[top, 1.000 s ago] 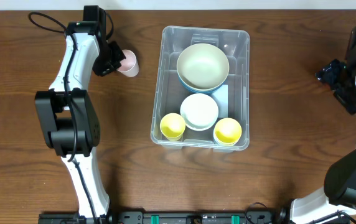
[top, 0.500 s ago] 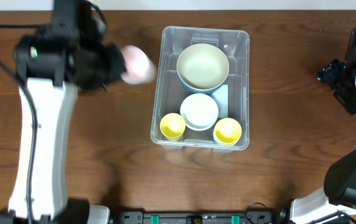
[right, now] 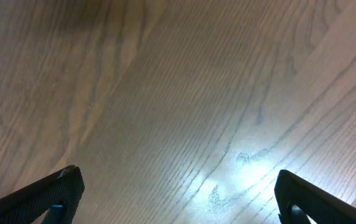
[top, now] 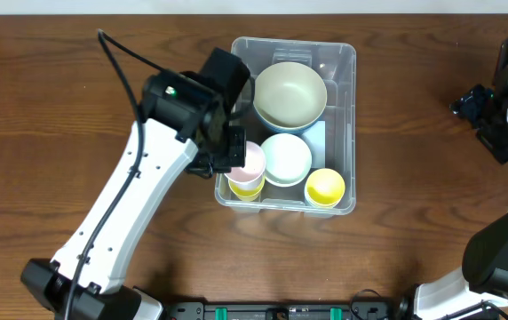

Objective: Pack container
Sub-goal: 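Place the pink cup onto the yellow cup in the container's front left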

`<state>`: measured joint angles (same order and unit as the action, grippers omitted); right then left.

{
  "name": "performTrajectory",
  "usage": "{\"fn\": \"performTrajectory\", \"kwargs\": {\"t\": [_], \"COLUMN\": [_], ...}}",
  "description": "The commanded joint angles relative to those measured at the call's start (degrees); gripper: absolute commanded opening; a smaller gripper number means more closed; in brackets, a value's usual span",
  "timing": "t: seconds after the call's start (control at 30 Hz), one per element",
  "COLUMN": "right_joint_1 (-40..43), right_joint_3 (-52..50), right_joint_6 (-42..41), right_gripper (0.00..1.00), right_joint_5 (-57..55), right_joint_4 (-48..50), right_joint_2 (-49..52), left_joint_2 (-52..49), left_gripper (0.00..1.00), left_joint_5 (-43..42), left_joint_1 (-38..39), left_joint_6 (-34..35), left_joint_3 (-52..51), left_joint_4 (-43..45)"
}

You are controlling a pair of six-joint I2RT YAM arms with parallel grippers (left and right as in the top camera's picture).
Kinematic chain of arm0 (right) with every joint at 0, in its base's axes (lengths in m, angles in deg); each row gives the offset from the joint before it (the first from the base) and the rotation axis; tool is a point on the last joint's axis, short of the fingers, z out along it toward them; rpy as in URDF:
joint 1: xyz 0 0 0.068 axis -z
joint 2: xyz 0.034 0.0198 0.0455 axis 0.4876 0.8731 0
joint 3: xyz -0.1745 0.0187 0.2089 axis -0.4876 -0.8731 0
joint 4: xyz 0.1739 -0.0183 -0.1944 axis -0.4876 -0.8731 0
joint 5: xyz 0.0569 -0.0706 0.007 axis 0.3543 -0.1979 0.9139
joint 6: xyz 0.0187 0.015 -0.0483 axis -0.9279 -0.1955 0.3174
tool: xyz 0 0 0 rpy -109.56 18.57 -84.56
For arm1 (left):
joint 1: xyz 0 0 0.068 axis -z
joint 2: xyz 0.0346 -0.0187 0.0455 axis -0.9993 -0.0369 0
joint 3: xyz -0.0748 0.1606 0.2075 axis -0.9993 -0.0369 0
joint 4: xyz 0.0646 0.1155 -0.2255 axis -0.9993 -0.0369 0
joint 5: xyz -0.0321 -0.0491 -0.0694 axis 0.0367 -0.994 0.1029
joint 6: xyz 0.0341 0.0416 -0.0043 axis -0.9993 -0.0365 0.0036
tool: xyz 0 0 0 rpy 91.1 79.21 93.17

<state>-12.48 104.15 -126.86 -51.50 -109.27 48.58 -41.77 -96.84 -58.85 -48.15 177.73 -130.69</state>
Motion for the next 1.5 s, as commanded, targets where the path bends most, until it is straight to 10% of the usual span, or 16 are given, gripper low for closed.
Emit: {"fn": "performTrajectory", "kwargs": {"t": [0.0, 0.57, 0.77, 0.87, 1.47], "right_joint_1": [0.15, 0.15, 0.15, 0.15, 0.17], "right_joint_3": [-0.04, -0.04, -0.04, -0.04, -0.04], "right_joint_6": [-0.72, -0.72, -0.72, -0.72, -0.72], "right_gripper": [0.99, 0.99, 0.99, 0.99, 0.99], "right_joint_5": [-1.16, -1.18, -1.18, -1.18, -1.18], "right_joint_4": [0.07, 0.07, 0.07, 0.07, 0.07], "right_joint_2": [-0.26, -0.26, -0.26, -0.26, -0.26], "left_joint_2": [-0.50, -0.96, -0.96, -0.96, 30.05], "left_gripper": [0.06, 0.16, 0.57, 0.98, 0.98], "left_joint_5": [1.99, 1.99, 2.01, 1.99, 5.40], "left_joint_1": [0.02, -0.02, -0.04, -0.42, -8.17], "left_joint_6": [1.97, 2.16, 1.99, 1.55, 3.28], "left_joint_3": [-4.74, -12.48, -12.48, -11.82, -6.27], "left_joint_4": [3.06, 13.35, 13.62, 14.08, 4.02]}}
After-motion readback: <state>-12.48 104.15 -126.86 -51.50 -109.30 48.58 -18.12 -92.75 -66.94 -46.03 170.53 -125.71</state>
